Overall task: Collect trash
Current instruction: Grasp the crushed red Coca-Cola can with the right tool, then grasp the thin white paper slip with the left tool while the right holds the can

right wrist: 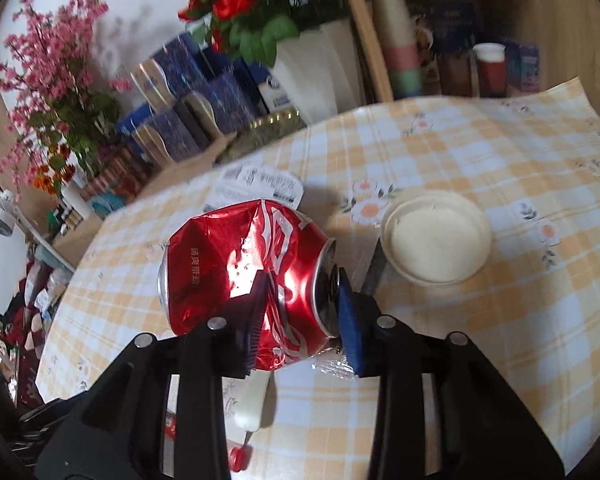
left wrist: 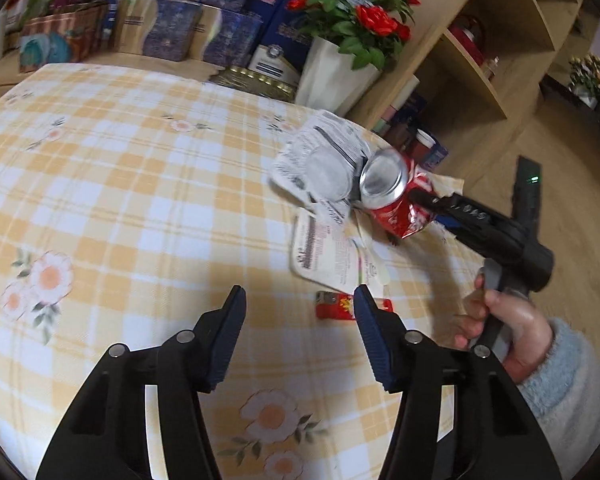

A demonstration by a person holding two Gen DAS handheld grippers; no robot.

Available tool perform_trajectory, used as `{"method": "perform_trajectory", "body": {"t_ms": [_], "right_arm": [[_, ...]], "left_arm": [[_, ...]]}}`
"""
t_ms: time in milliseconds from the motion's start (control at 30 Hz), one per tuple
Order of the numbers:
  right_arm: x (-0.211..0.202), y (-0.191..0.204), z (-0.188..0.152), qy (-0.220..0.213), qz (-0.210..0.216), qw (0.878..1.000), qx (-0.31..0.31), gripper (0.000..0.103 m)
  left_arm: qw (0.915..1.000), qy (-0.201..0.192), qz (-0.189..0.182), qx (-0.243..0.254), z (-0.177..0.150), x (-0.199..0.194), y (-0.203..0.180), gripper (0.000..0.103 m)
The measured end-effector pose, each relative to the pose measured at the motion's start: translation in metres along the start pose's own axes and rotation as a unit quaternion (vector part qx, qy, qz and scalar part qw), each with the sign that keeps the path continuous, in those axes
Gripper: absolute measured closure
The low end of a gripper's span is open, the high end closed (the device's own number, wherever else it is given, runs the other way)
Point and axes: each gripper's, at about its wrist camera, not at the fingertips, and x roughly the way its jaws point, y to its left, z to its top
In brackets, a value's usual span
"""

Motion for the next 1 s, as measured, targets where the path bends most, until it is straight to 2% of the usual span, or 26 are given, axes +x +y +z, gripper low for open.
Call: {"method": "perform_trajectory", "body": {"t_ms": [233, 400, 567, 833, 867, 900, 1000], "right_arm": [[-0.040, -0.015, -0.009, -0.033, 0.015, 0.999, 0.023, 0.067], [-0.056, -0.032, -0.018, -0.034, 0.021, 0.998, 0.044, 0.067], [-0.062, -0.046, -0.024, -0.030, 0.017, 0.998, 0.055, 0.067], [-0.066, -0.047, -0.026, -0.032, 0.020, 0.998, 0.044, 0.067], [-0.067, -0.047, -0.026, -0.033, 0.021, 0.998, 0.042, 0.067], [-0.067, -0.046, -0.026, -0.033, 0.021, 0.998, 0.041, 0.067], [-0.068, -0.045, -0.026, -0.034, 0.021, 0.998, 0.041, 0.067]], "left_arm": [[0.9986, 0.033, -0.027, -0.032, 0.017, 0.038, 0.001, 0.058], [0.9963, 0.049, -0.032, -0.064, 0.031, 0.063, 0.013, 0.069], [0.9952, 0.056, -0.040, -0.069, 0.043, 0.082, 0.018, 0.071], [0.9893, 0.083, -0.084, -0.085, 0.057, 0.110, 0.021, 0.072], [0.9886, 0.086, -0.087, -0.088, 0.058, 0.113, 0.021, 0.076], [0.9883, 0.091, -0.086, -0.087, 0.059, 0.115, 0.021, 0.087], [0.9892, 0.081, -0.094, -0.078, 0.060, 0.109, 0.019, 0.092]]}}
